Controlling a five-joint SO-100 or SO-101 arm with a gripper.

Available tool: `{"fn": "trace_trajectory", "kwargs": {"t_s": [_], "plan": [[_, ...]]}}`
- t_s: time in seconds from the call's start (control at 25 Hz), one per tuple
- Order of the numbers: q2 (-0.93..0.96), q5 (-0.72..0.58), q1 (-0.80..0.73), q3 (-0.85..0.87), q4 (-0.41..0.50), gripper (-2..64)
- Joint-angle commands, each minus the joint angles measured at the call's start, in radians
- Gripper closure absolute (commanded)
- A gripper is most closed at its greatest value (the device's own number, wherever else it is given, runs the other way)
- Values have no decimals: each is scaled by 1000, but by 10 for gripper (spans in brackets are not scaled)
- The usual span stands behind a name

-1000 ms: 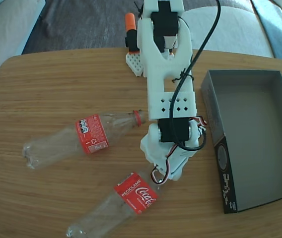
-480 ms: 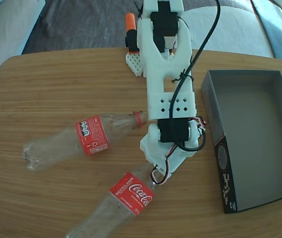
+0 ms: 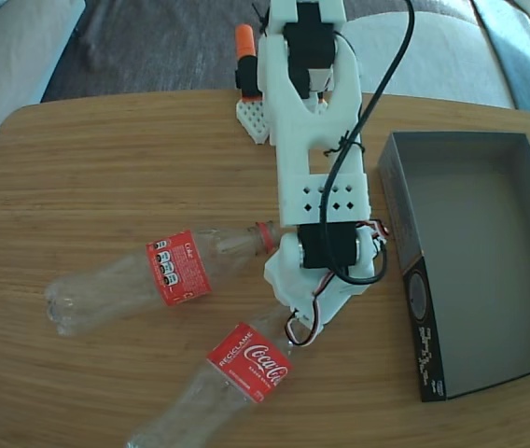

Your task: Grasp the bottles and put them in the box.

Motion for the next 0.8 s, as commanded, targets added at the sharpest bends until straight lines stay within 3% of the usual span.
{"fn": "trace_trajectory", "kwargs": {"t_s": [0.0, 0.44, 0.76], "plan": [[156, -5, -29, -66, 5, 615], [520, -6, -244, -49, 15, 616], [666, -6, -591, -49, 233, 616]]}}
